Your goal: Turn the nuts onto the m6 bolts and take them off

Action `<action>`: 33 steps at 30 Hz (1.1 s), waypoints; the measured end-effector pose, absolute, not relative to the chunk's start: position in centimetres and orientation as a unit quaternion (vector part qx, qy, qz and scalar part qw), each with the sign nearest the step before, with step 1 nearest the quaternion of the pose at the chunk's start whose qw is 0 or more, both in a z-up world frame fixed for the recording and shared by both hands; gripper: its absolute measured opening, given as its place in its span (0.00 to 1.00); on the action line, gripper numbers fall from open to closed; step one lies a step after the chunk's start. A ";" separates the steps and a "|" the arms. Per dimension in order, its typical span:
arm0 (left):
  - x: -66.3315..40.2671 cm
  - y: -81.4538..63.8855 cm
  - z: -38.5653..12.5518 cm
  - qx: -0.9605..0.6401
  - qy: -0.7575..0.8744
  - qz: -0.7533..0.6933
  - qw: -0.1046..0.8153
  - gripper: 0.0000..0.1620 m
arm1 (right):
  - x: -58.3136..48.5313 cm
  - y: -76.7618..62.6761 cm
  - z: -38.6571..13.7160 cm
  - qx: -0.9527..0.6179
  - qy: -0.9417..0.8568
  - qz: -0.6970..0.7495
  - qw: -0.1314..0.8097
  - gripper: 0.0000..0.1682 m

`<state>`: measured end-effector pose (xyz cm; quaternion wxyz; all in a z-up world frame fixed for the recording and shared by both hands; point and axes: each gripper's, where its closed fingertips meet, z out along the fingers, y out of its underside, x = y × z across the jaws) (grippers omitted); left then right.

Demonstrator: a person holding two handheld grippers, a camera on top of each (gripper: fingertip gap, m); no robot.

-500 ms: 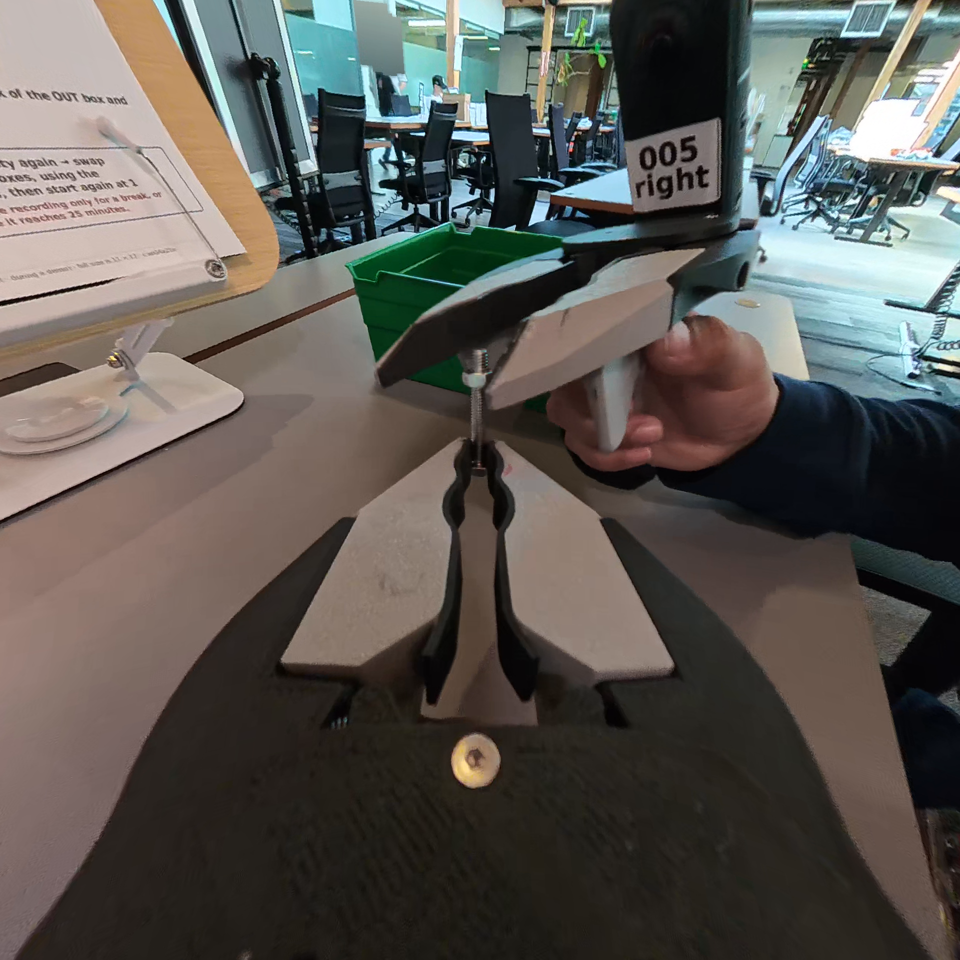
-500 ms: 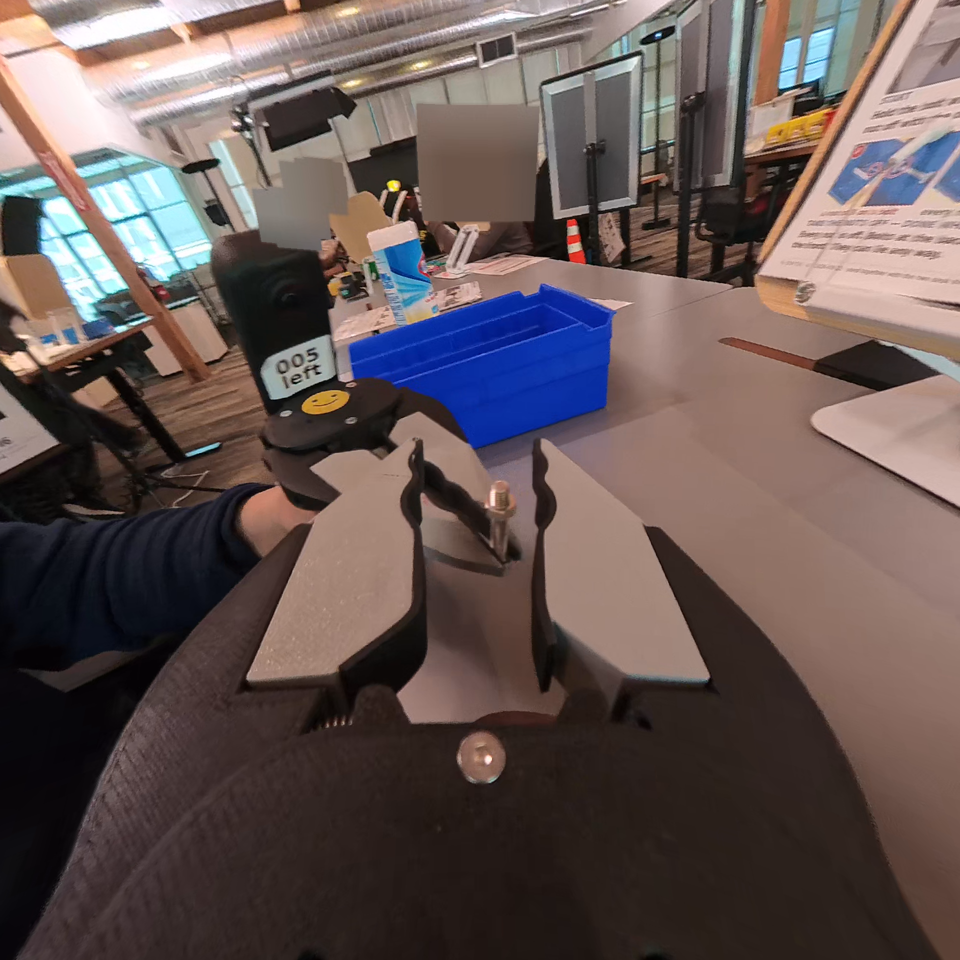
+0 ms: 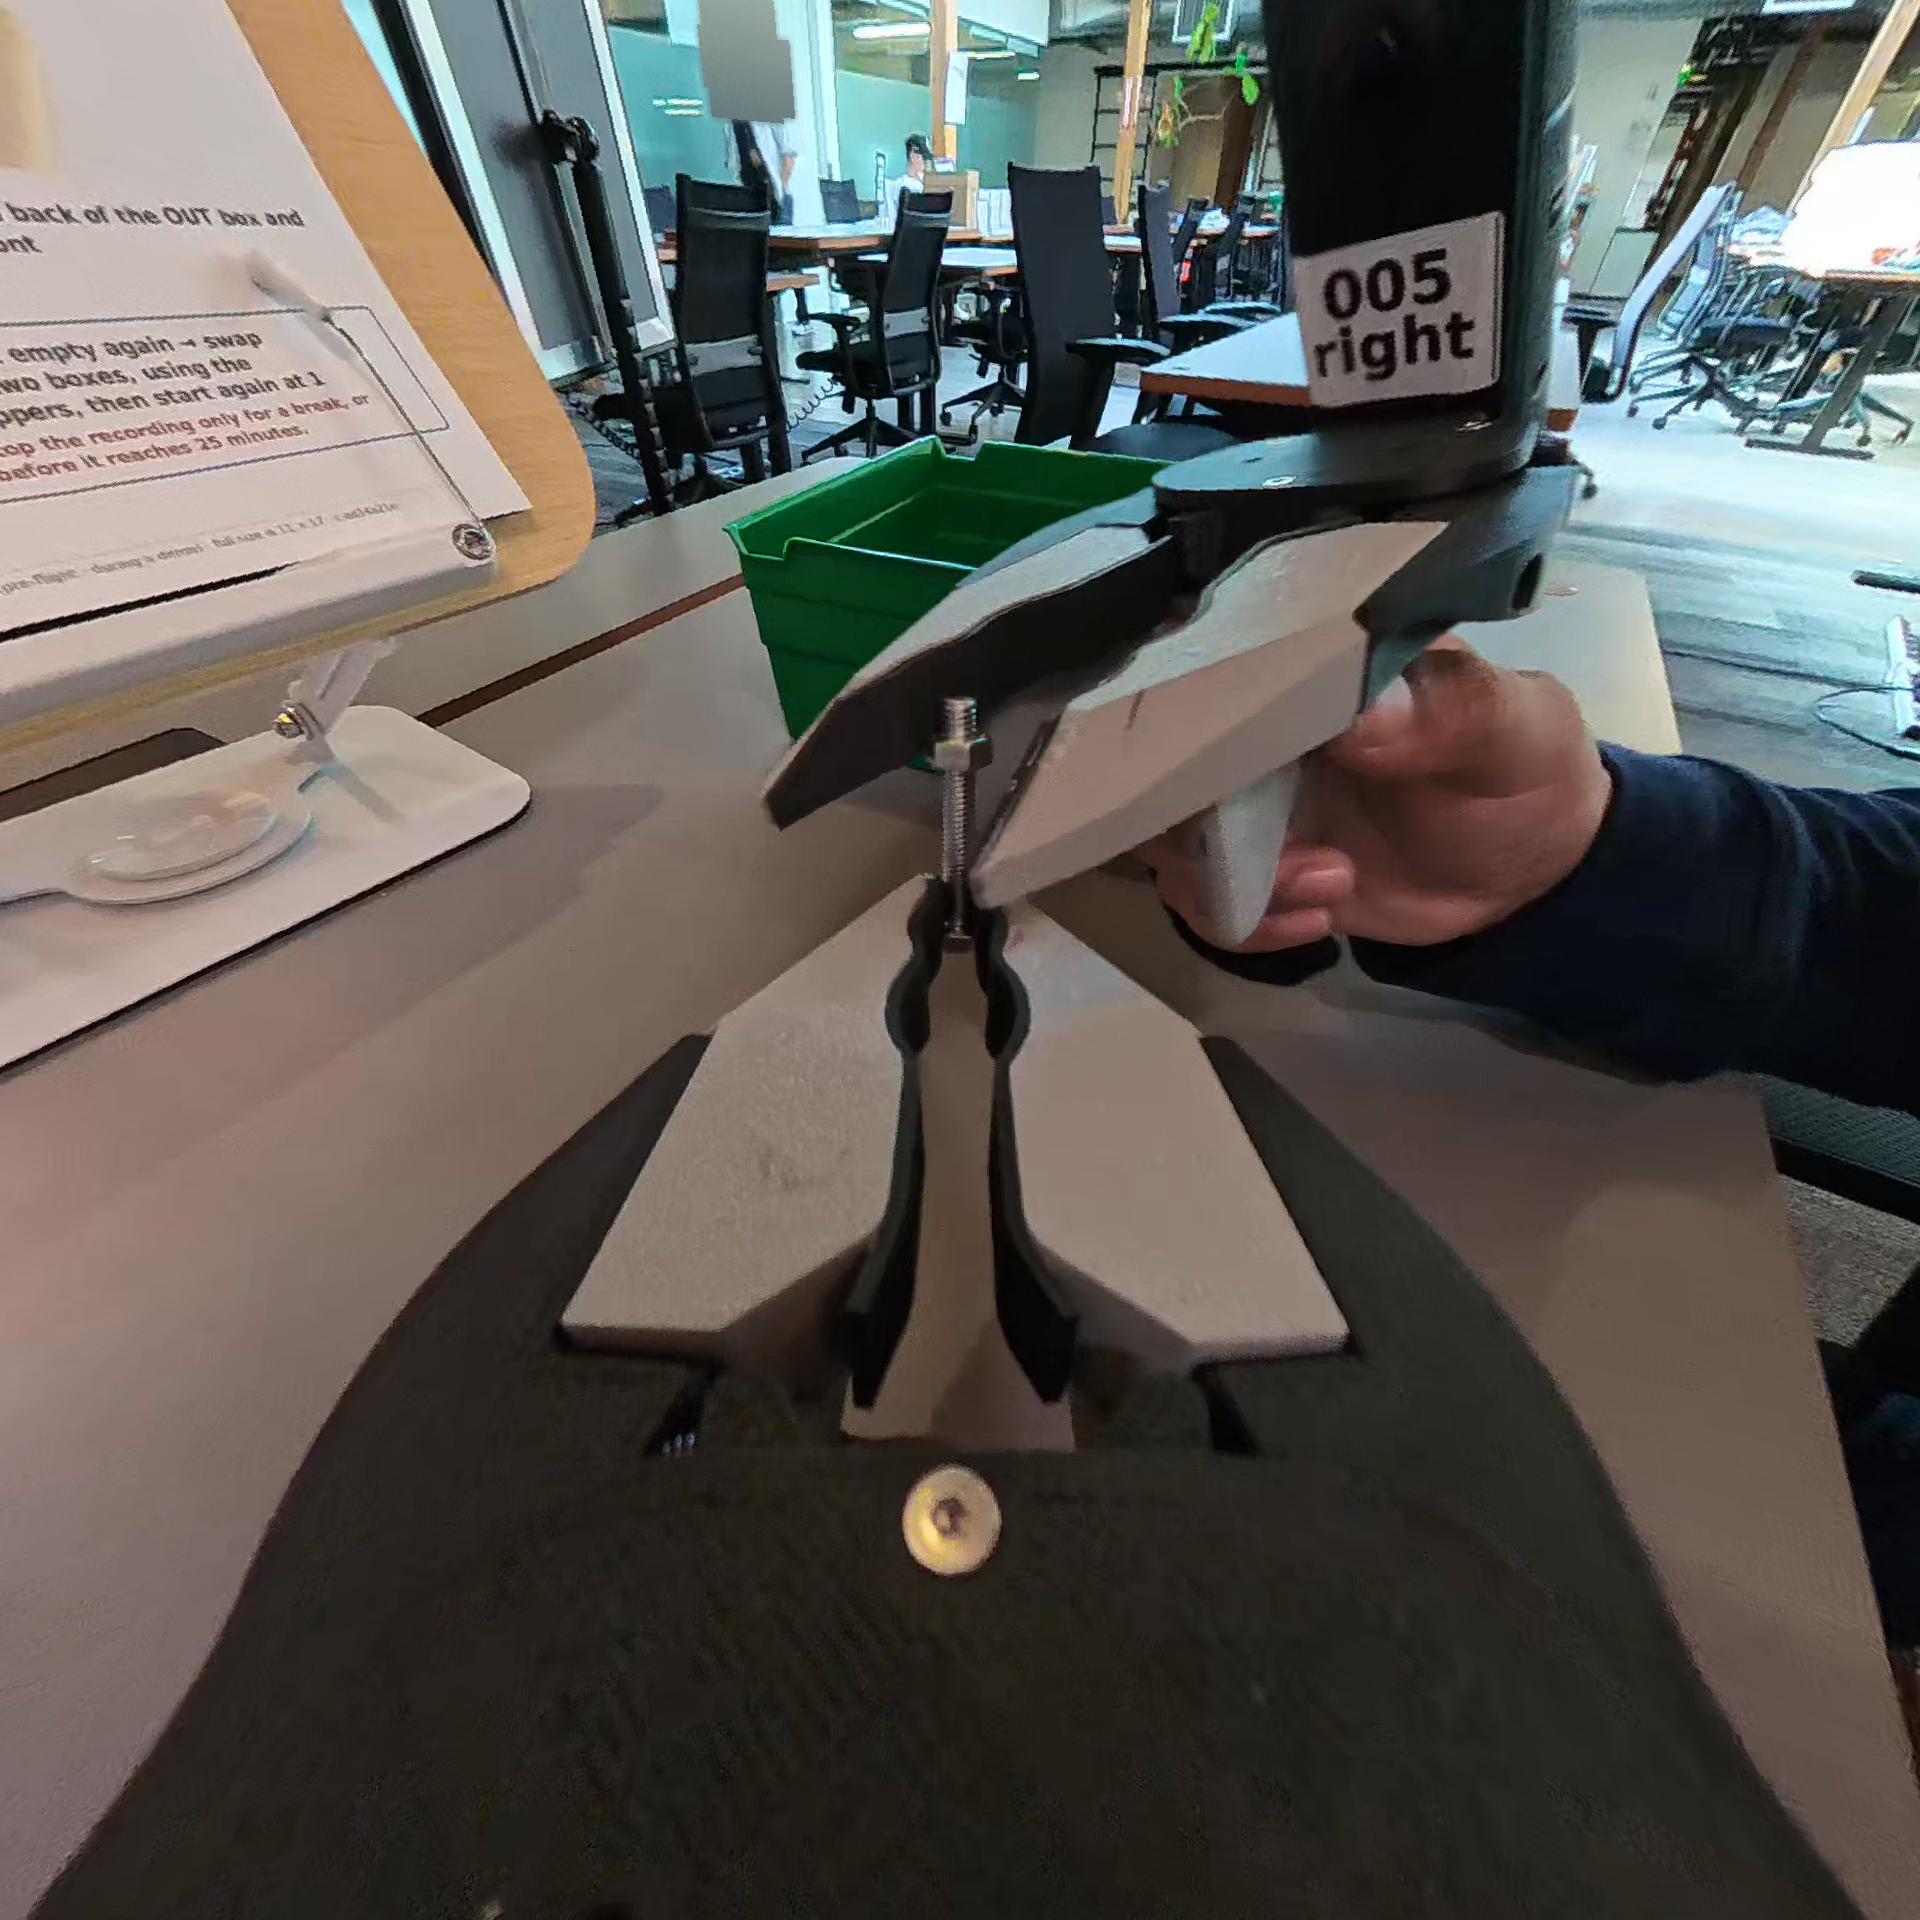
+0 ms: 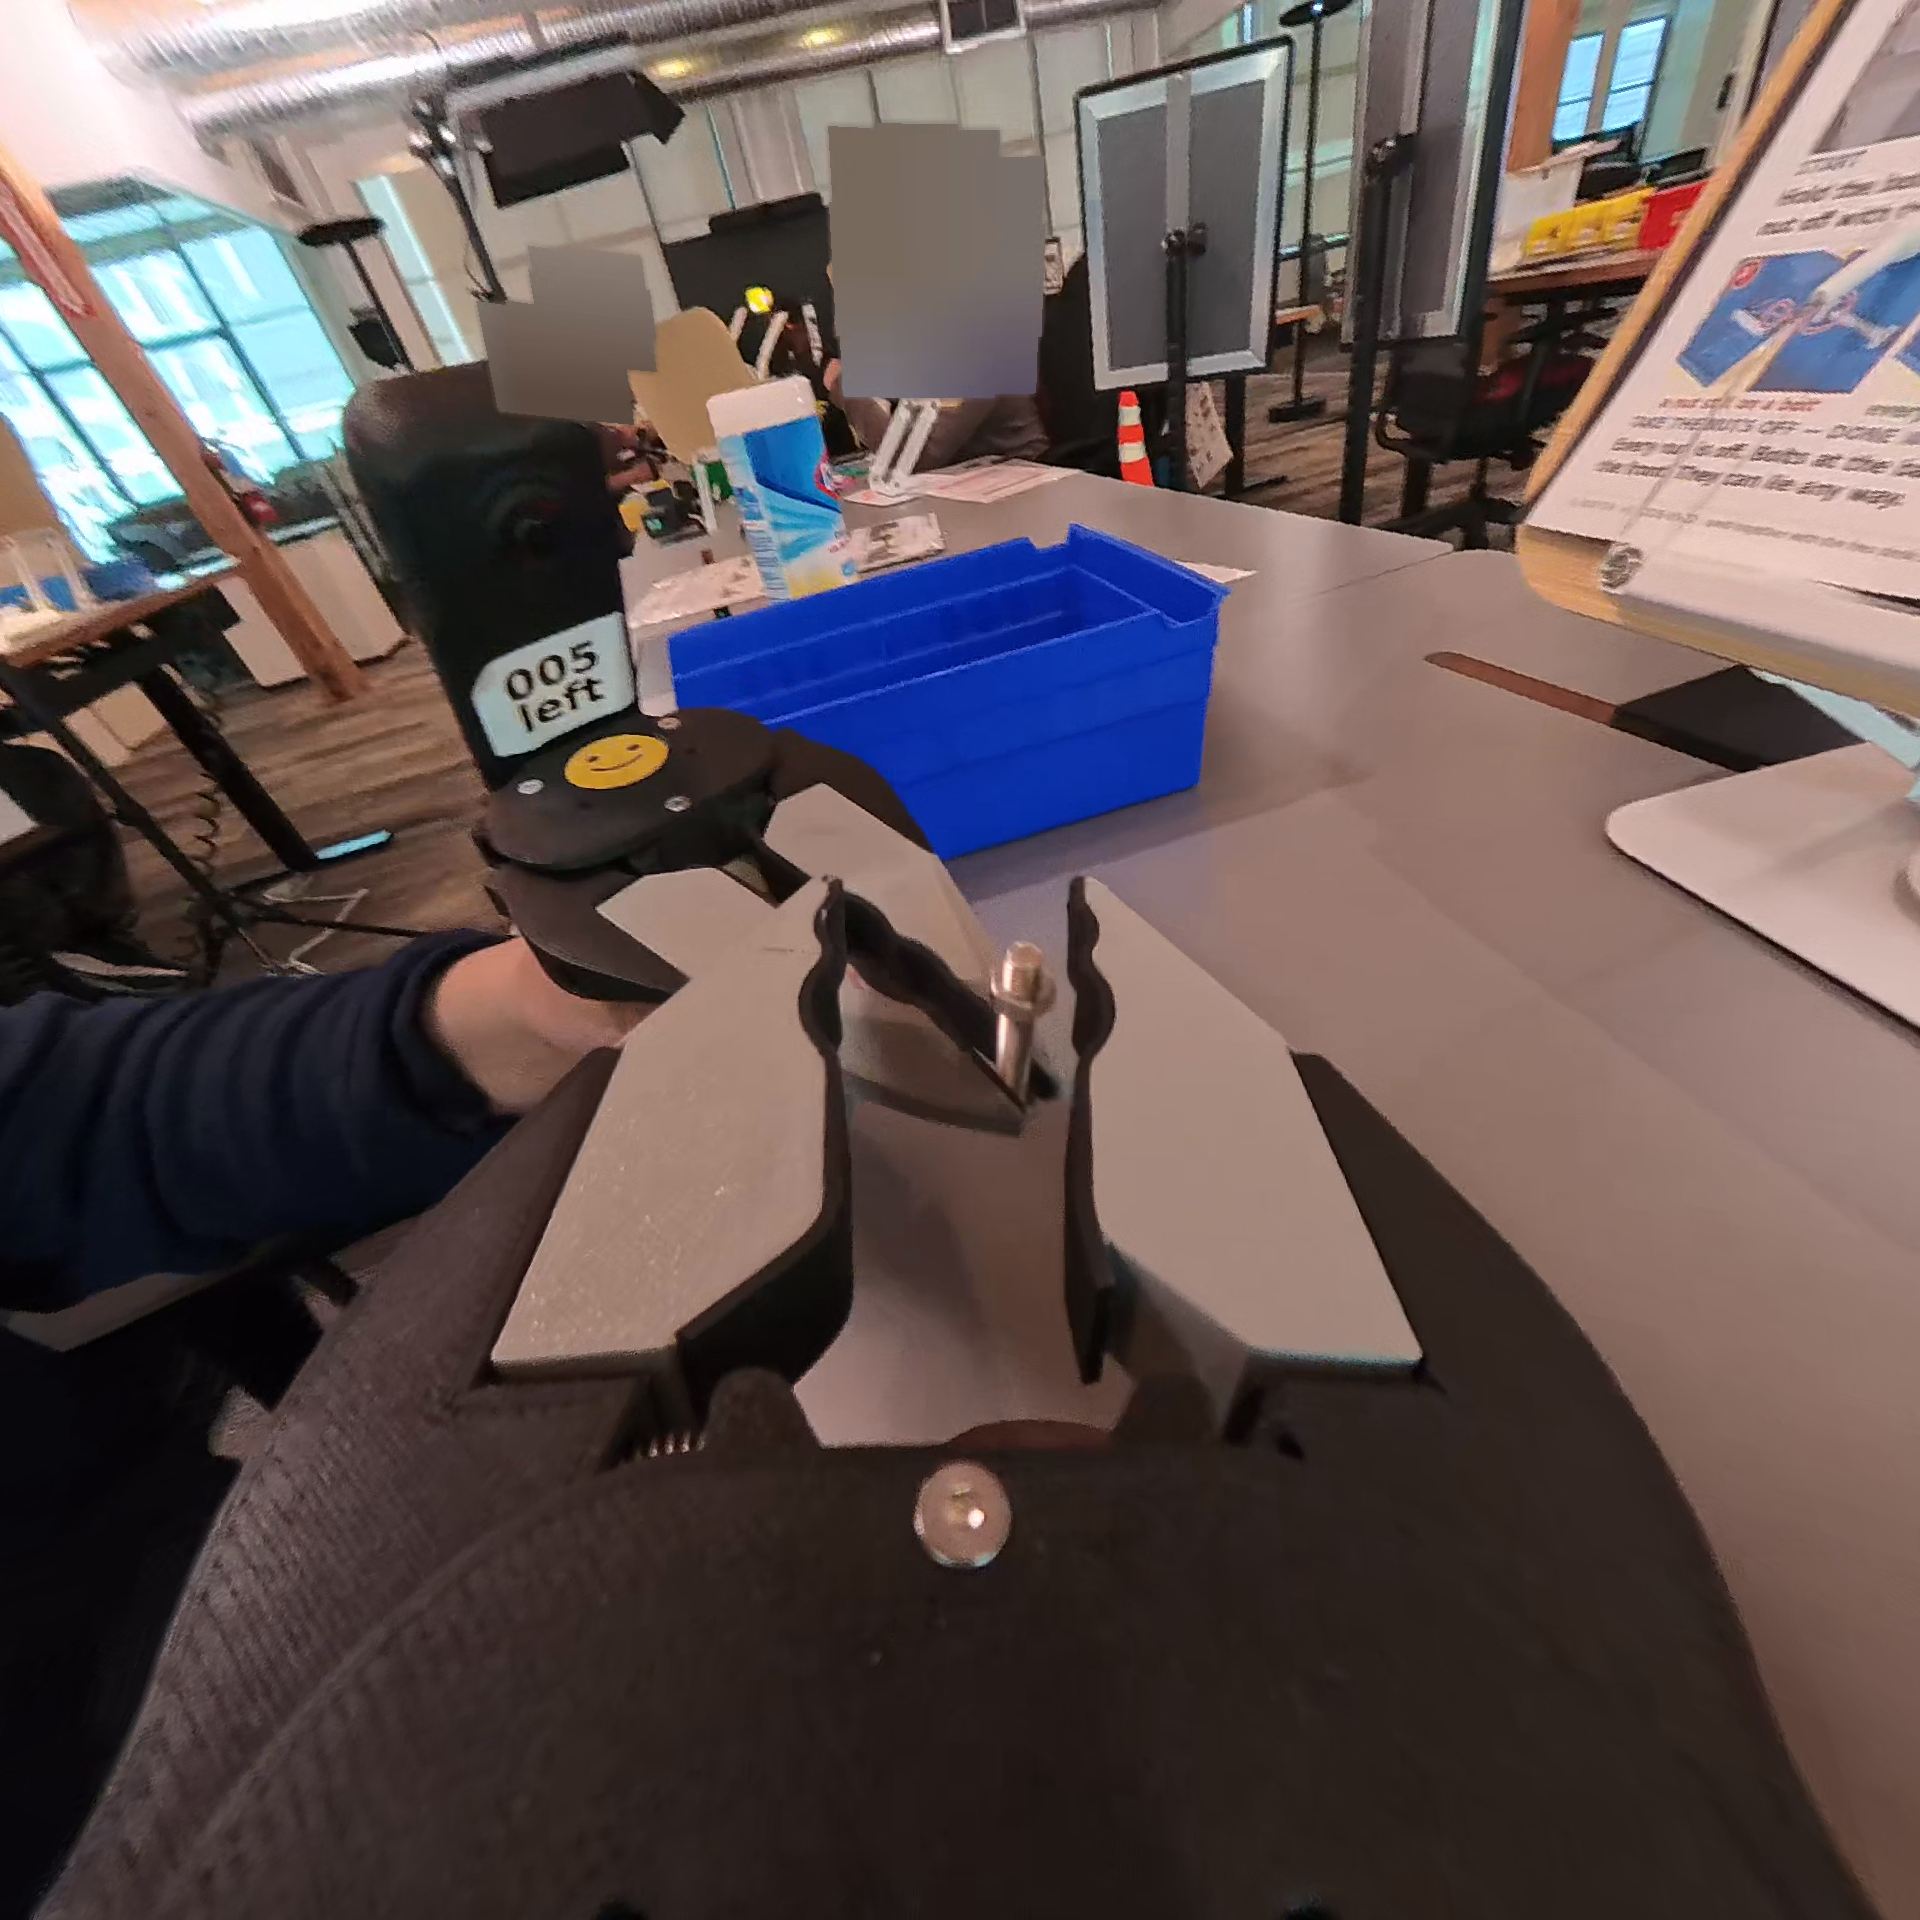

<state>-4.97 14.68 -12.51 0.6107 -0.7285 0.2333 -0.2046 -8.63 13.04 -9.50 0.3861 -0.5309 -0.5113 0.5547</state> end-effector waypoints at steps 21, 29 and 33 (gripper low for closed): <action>-7.7 15.1 -11.7 -0.730 0.187 -0.188 0.630 0.02 | -6.9 14.8 -8.2 -0.532 -0.476 0.582 0.389 0.23; -4.4 14.5 -12.5 -0.731 0.236 -0.210 0.605 0.02 | -8.6 12.2 -8.9 -0.517 -0.494 0.609 0.343 0.22; -5.2 14.7 -12.3 -0.731 0.221 -0.206 0.612 0.02 | -8.0 13.5 -9.1 -0.529 -0.494 0.584 0.367 0.21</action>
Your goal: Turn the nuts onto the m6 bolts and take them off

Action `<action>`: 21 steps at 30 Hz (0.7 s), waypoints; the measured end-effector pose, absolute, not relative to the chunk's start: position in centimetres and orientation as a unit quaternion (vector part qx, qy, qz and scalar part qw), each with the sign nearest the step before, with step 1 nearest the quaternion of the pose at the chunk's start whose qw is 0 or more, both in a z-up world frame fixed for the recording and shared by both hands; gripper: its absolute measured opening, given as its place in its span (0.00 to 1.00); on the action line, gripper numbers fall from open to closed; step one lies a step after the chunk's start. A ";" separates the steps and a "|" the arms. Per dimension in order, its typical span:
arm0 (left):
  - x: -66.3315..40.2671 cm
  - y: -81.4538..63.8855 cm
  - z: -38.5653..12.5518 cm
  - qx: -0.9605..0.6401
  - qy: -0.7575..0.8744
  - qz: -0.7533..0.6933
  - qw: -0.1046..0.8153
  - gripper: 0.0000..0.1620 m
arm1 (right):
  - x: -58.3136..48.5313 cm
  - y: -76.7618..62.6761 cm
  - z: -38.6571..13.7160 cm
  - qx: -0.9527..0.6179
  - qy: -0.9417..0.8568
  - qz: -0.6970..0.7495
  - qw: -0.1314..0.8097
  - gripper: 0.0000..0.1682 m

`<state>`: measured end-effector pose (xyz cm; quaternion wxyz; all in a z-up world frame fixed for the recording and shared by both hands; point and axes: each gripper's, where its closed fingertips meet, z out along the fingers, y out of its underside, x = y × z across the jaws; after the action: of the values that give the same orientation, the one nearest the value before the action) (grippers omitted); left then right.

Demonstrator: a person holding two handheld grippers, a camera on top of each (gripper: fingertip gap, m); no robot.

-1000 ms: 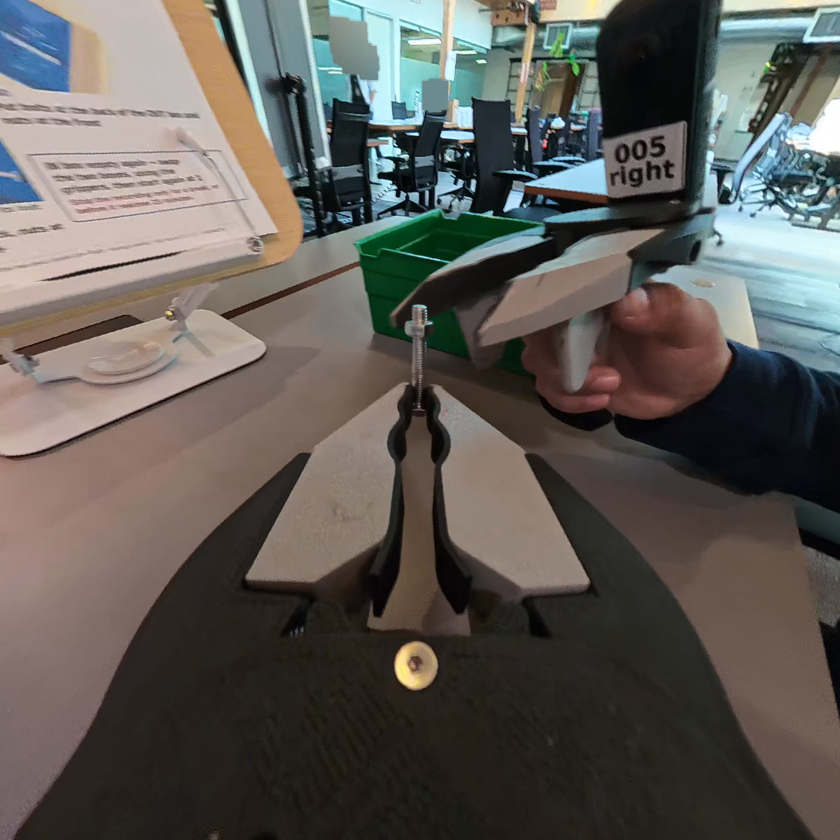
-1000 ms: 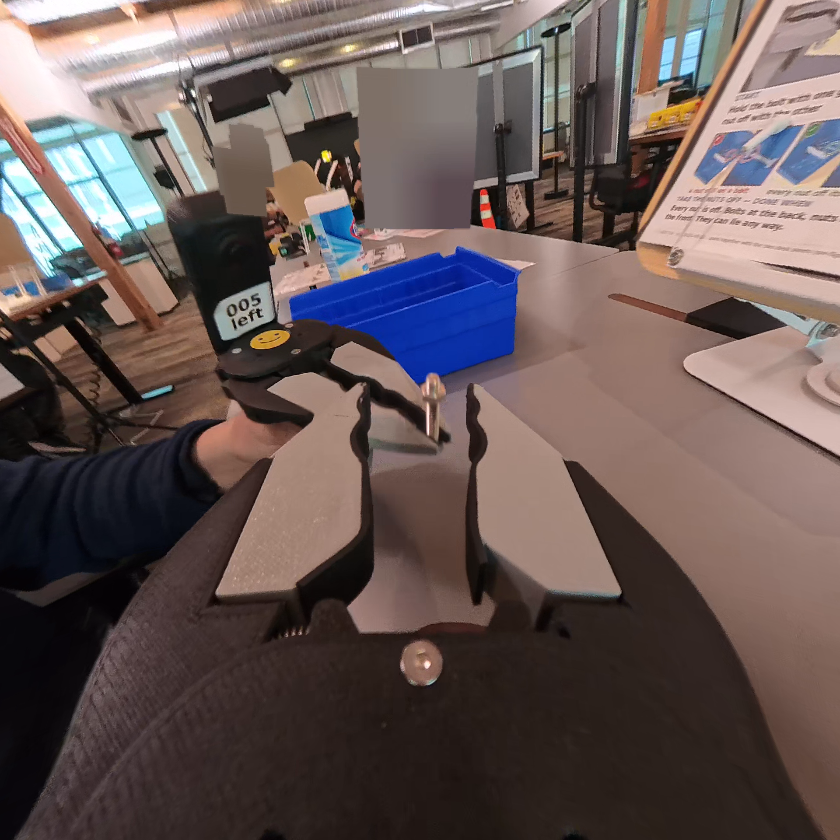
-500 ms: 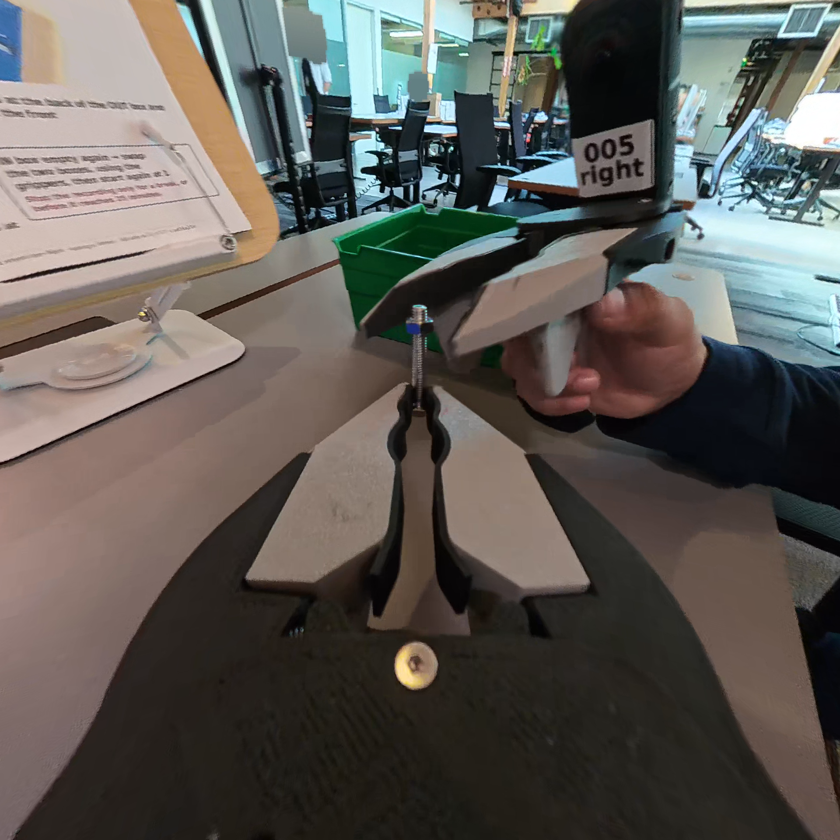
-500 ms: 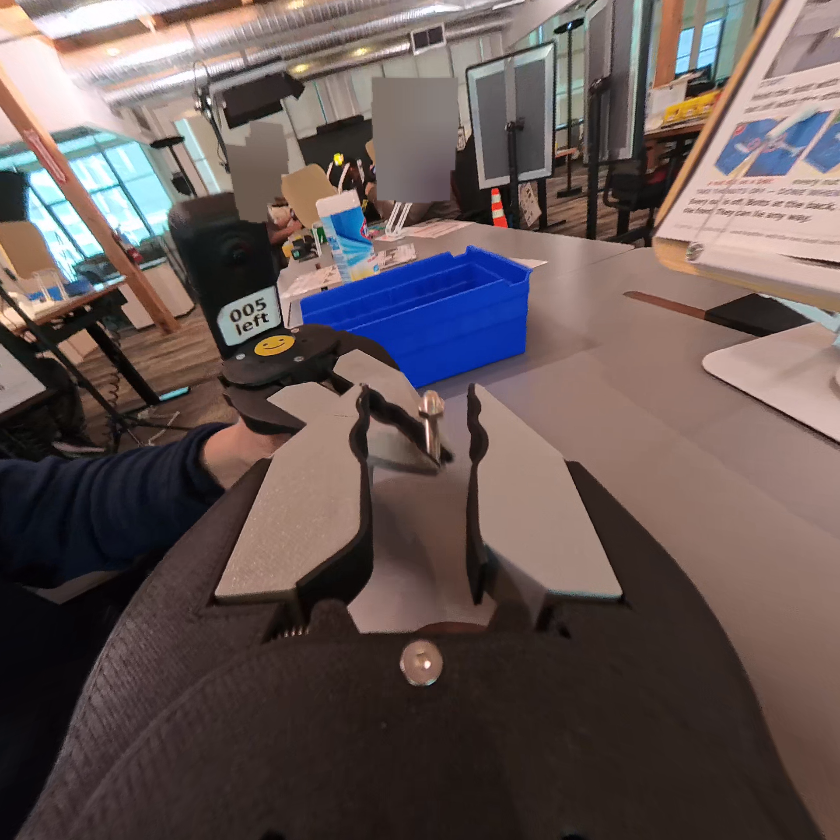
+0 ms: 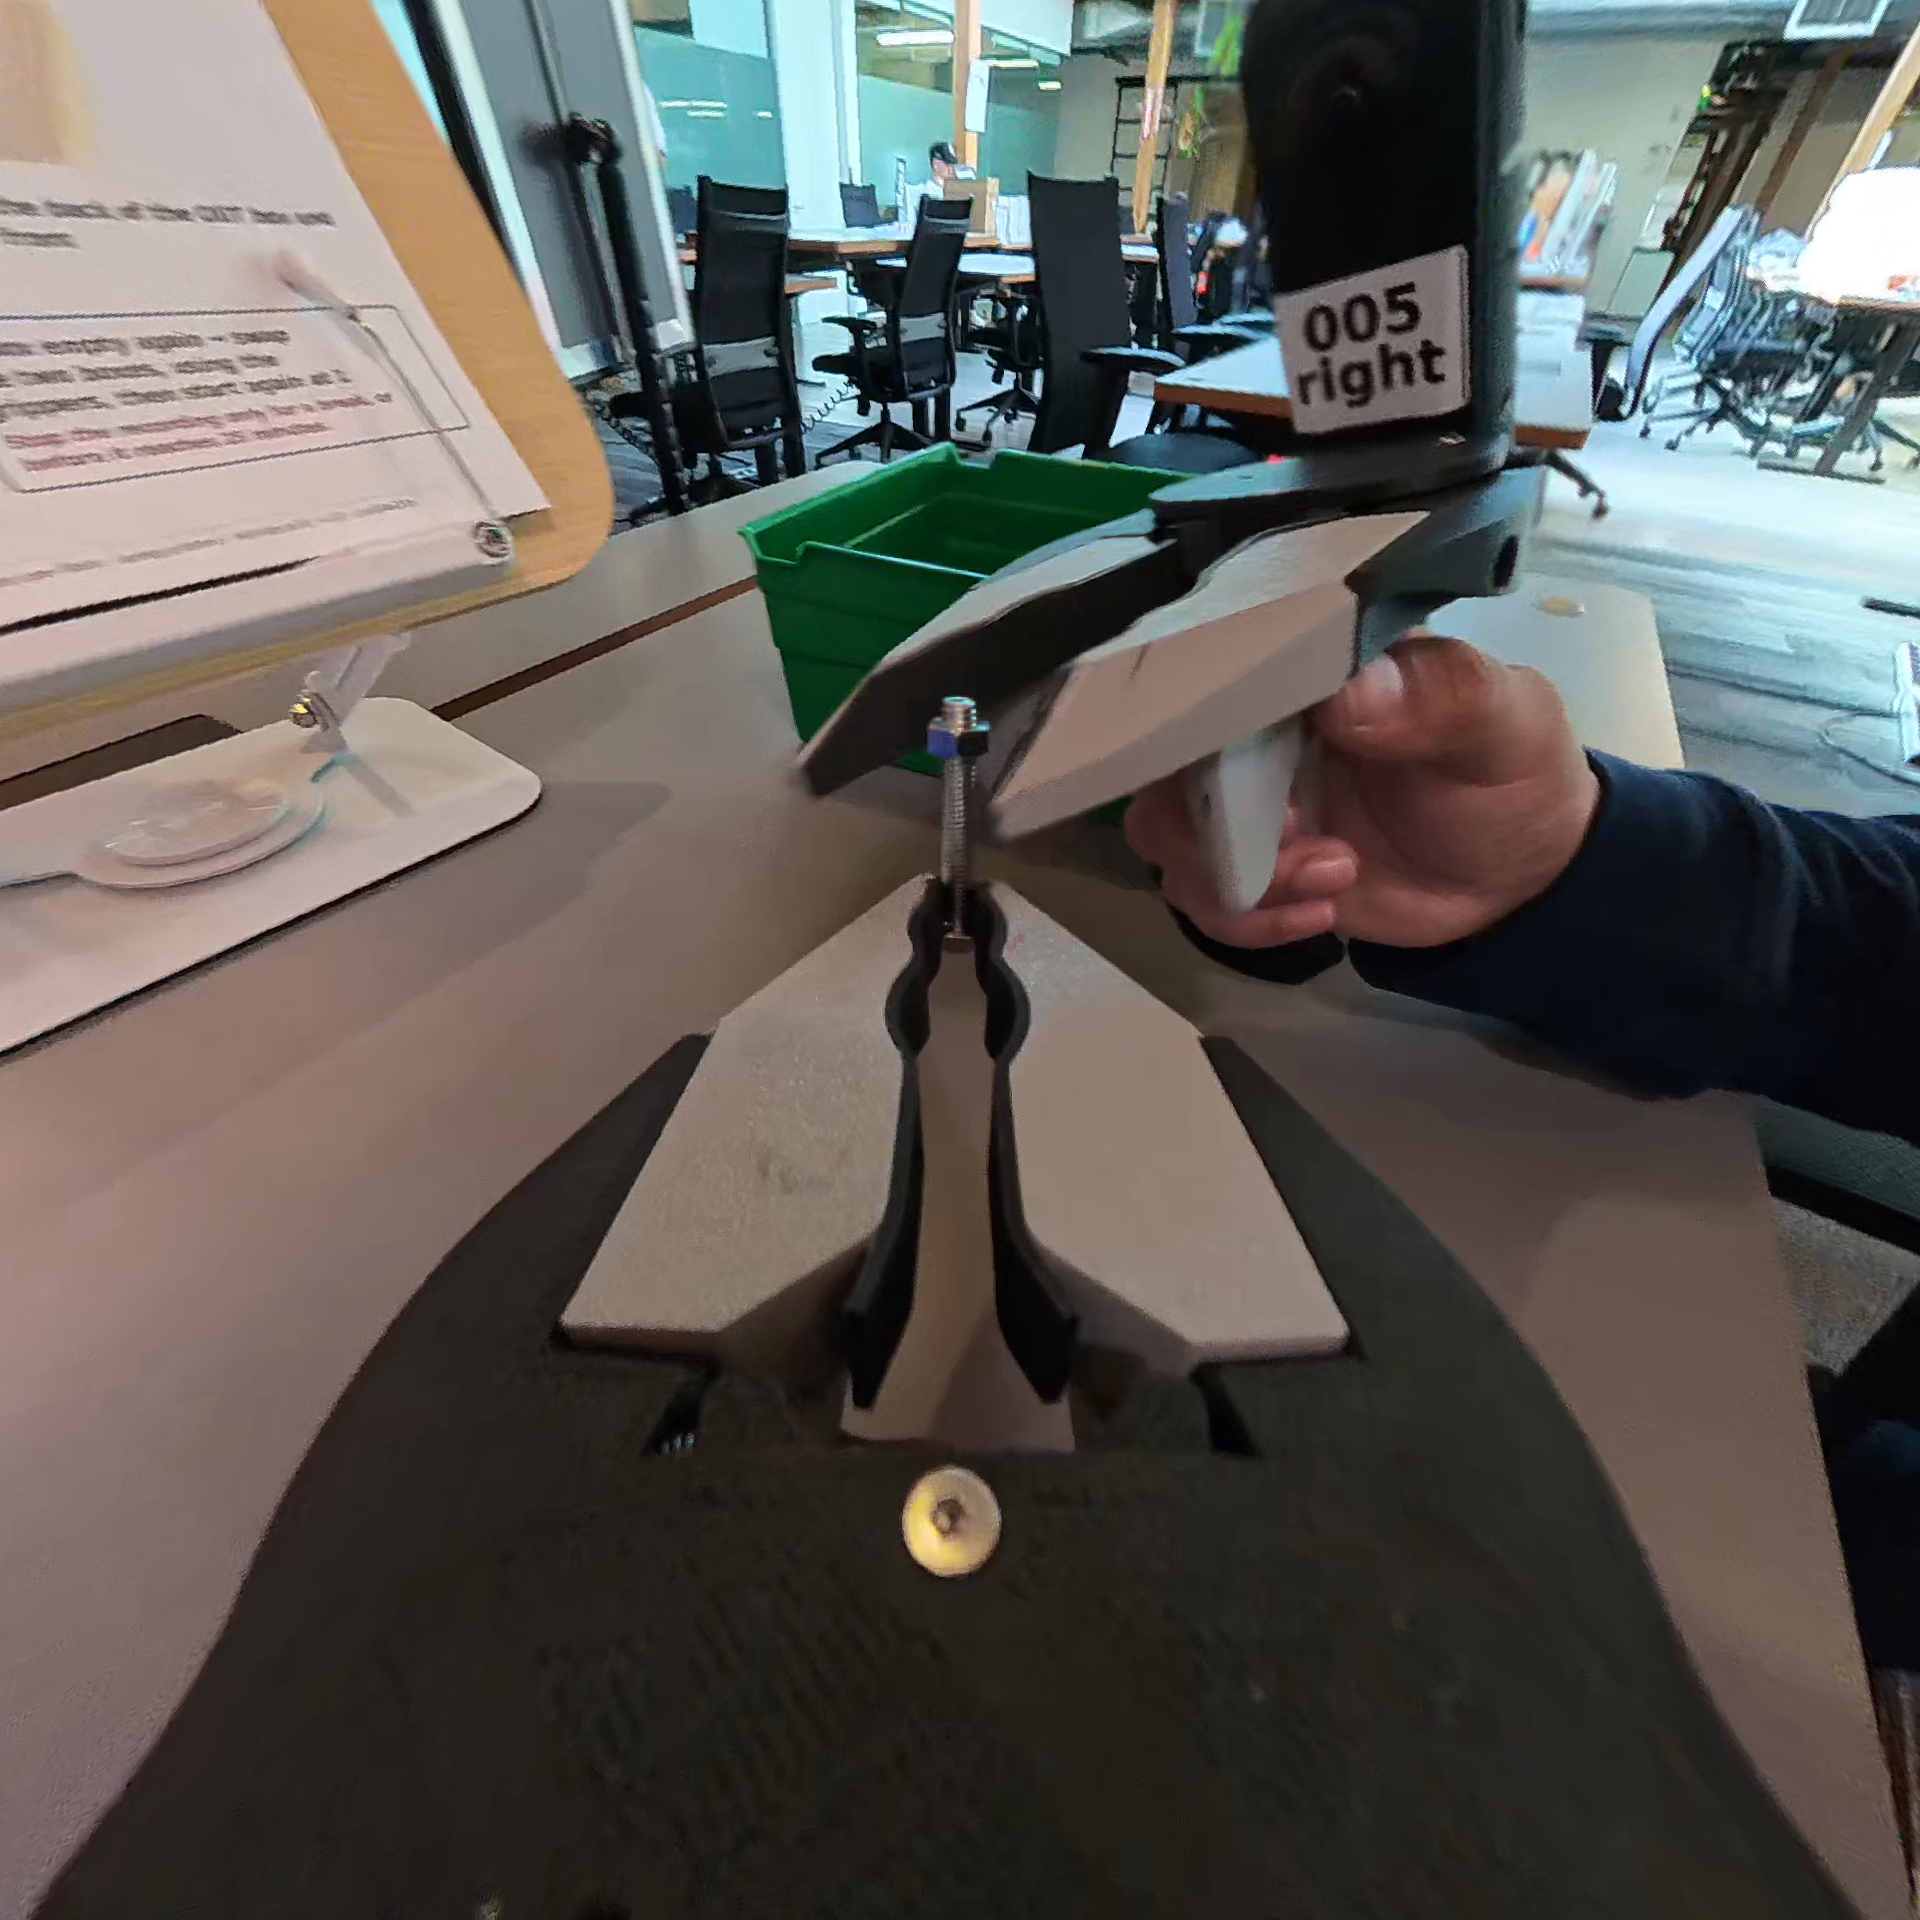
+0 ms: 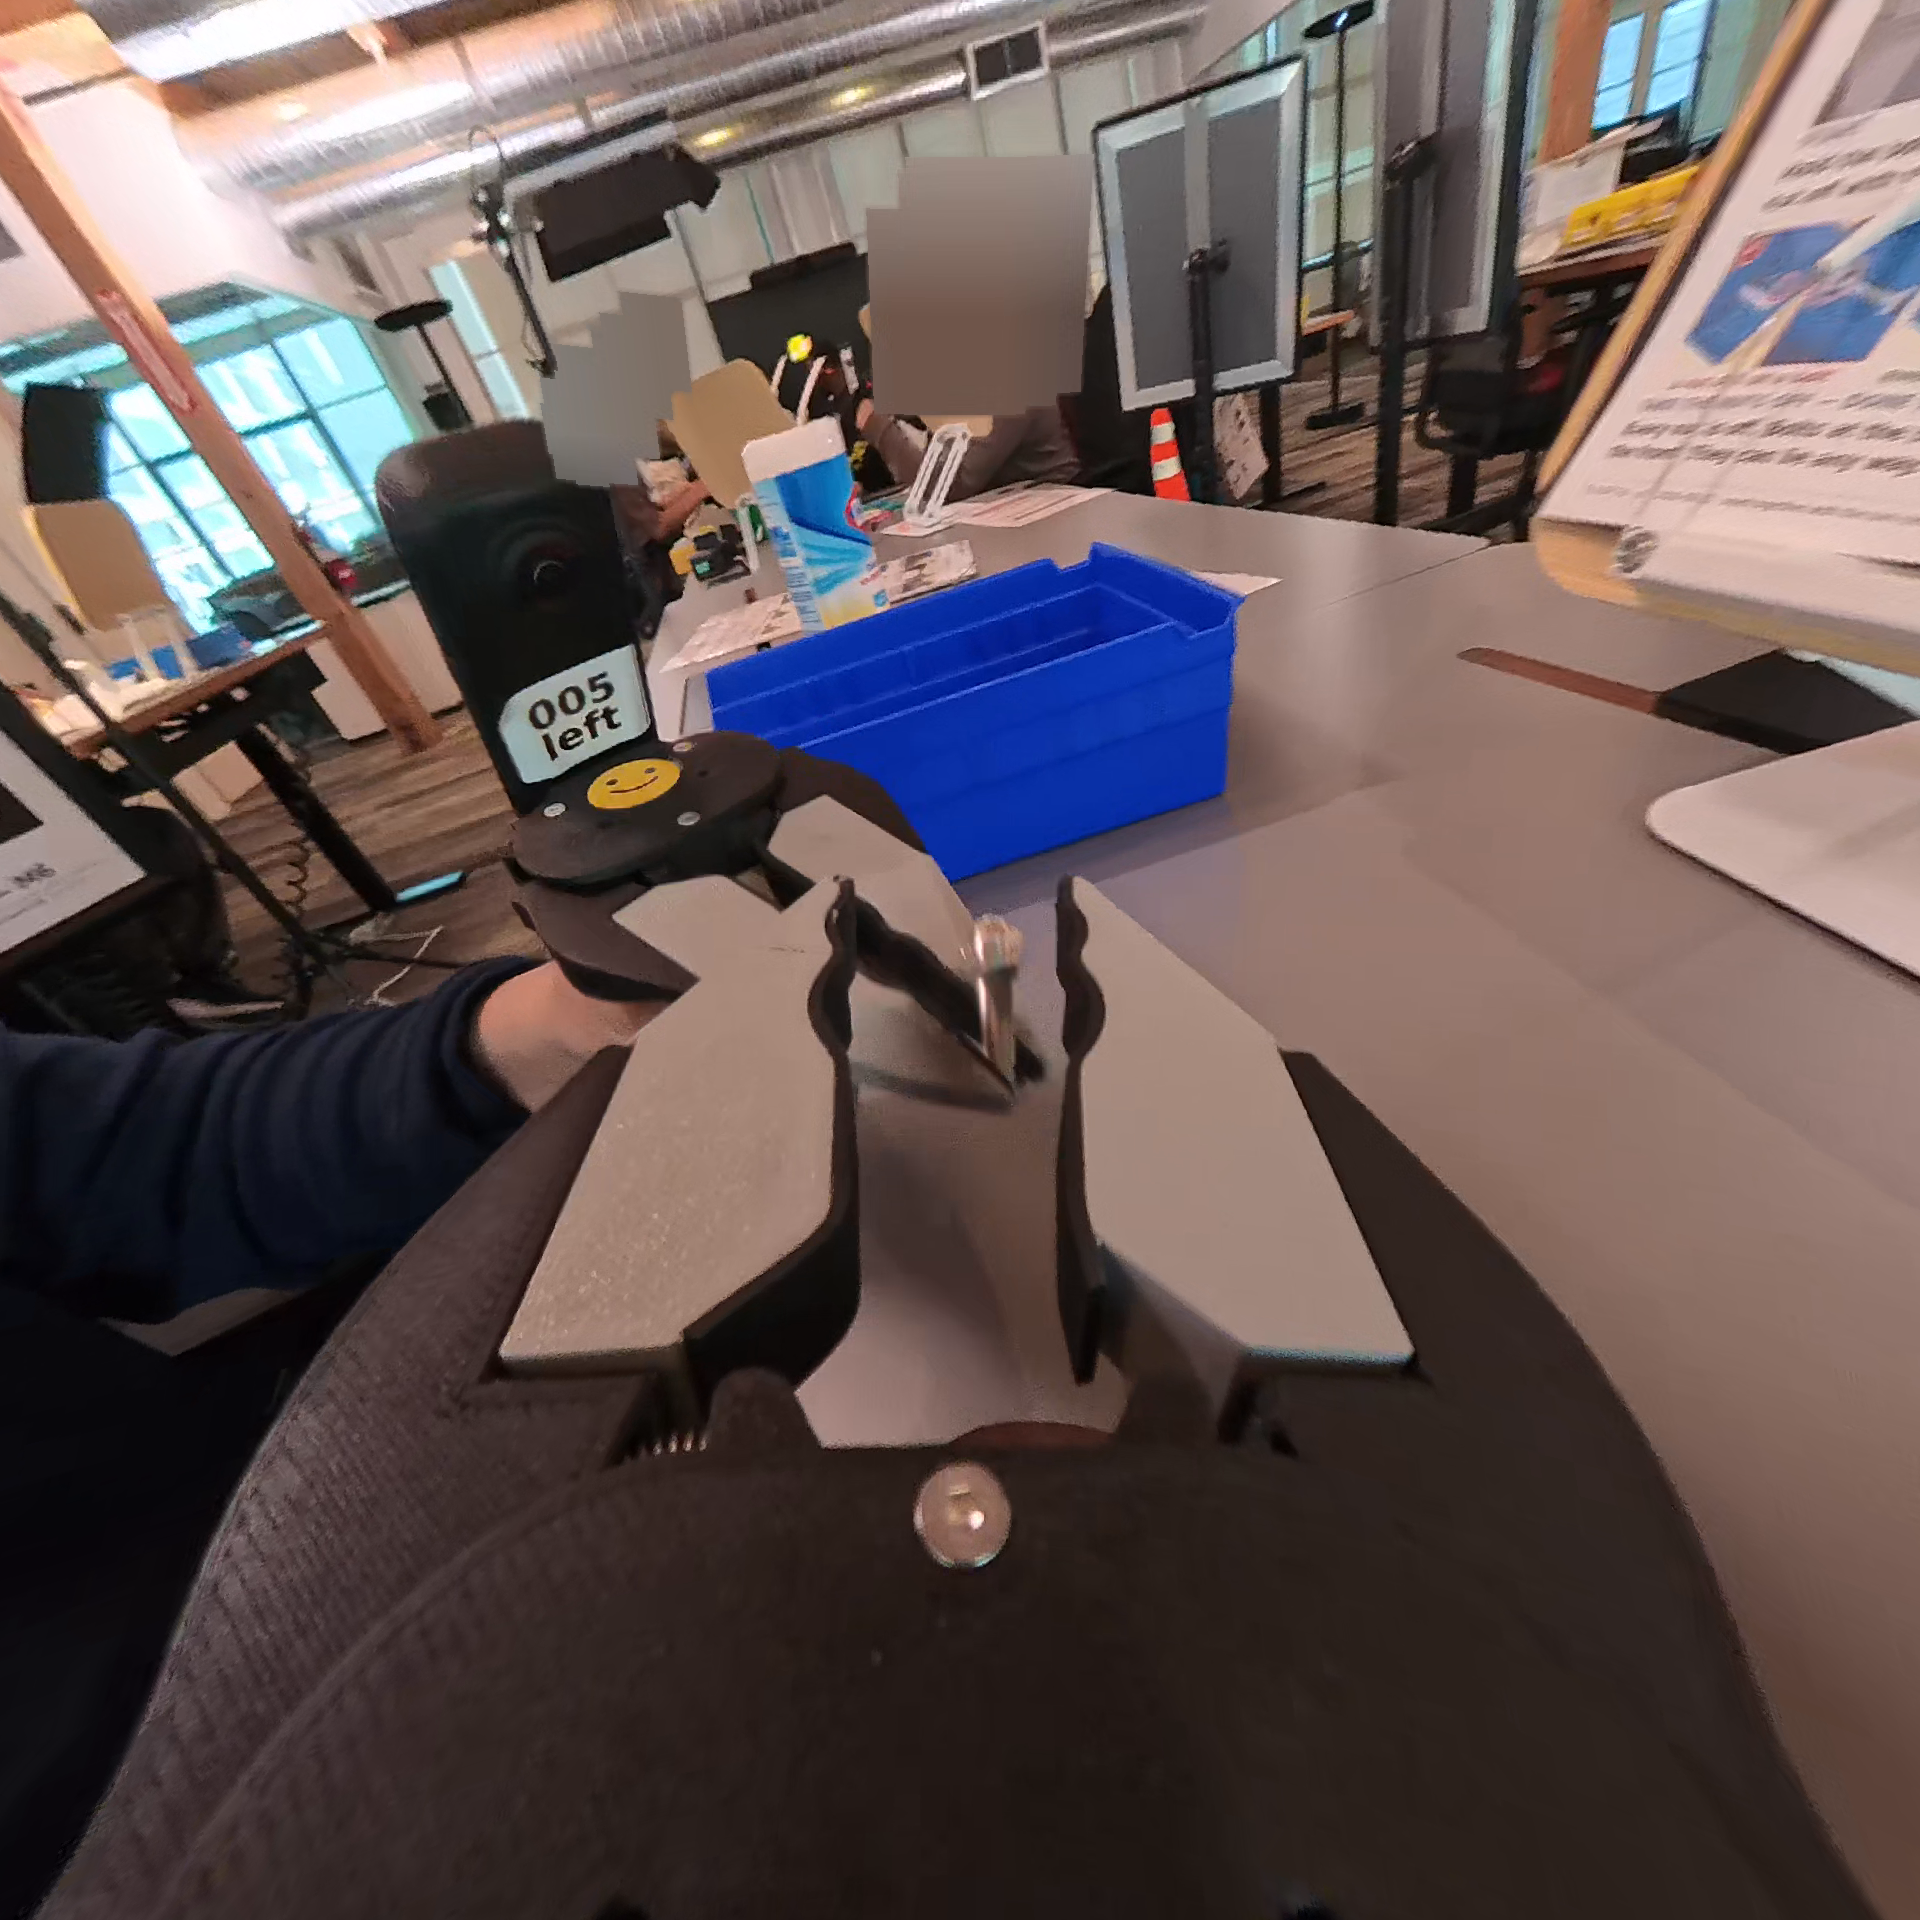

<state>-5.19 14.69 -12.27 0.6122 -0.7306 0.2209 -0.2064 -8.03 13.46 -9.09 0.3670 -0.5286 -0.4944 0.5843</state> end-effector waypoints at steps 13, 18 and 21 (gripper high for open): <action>-4.3 14.6 -13.0 -0.738 0.229 -0.215 0.598 0.02 | -9.0 12.3 -9.8 -0.525 -0.514 0.570 0.367 0.23; -6.6 15.0 -12.4 -0.739 0.196 -0.202 0.612 0.02 | -7.6 14.0 -8.8 -0.527 -0.491 0.580 0.381 0.22; -7.3 15.0 -12.4 -0.740 0.186 -0.201 0.614 0.02 | -7.2 14.4 -8.9 -0.531 -0.493 0.574 0.382 0.19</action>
<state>-7.33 15.05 -12.36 0.6137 -0.7403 0.1862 -0.2013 -7.18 14.37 -8.93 0.3818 -0.5308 -0.4927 0.5742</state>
